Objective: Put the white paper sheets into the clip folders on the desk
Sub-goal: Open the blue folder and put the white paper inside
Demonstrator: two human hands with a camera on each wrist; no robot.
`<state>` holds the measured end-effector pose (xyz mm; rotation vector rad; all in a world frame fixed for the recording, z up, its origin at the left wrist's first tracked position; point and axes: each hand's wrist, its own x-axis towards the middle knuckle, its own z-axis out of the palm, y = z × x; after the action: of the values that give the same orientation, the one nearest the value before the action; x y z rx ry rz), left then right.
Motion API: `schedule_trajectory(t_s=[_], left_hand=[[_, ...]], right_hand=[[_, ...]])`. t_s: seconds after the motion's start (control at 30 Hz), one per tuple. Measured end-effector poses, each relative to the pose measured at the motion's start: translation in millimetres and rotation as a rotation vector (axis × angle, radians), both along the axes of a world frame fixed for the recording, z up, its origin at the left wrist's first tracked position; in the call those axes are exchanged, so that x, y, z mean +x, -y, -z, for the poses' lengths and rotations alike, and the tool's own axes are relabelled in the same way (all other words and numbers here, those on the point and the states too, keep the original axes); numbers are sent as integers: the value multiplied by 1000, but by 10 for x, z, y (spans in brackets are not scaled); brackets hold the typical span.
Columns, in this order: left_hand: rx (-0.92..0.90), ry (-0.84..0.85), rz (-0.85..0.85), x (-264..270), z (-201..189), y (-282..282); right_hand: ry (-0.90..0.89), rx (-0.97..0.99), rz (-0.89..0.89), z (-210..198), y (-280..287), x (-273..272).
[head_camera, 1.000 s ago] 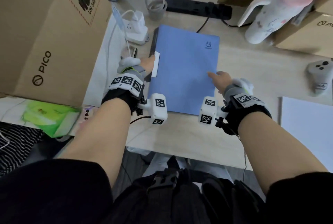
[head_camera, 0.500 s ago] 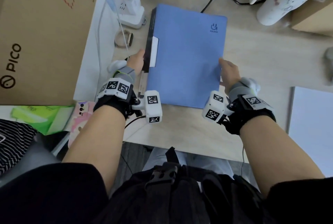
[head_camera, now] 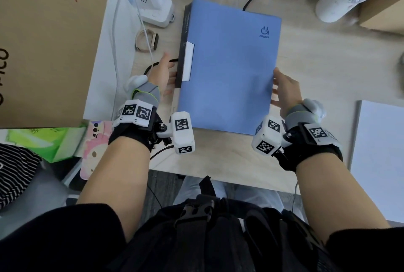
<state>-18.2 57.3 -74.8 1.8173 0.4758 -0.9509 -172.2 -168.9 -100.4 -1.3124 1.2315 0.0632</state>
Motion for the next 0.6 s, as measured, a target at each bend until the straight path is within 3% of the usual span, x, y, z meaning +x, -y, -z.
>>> schedule_trajectory(t_s=[0.6], left_hand=[[-79,-91,59,-644,-57,252]], right_hand=[[-140,-179,30,-126,165,-723]])
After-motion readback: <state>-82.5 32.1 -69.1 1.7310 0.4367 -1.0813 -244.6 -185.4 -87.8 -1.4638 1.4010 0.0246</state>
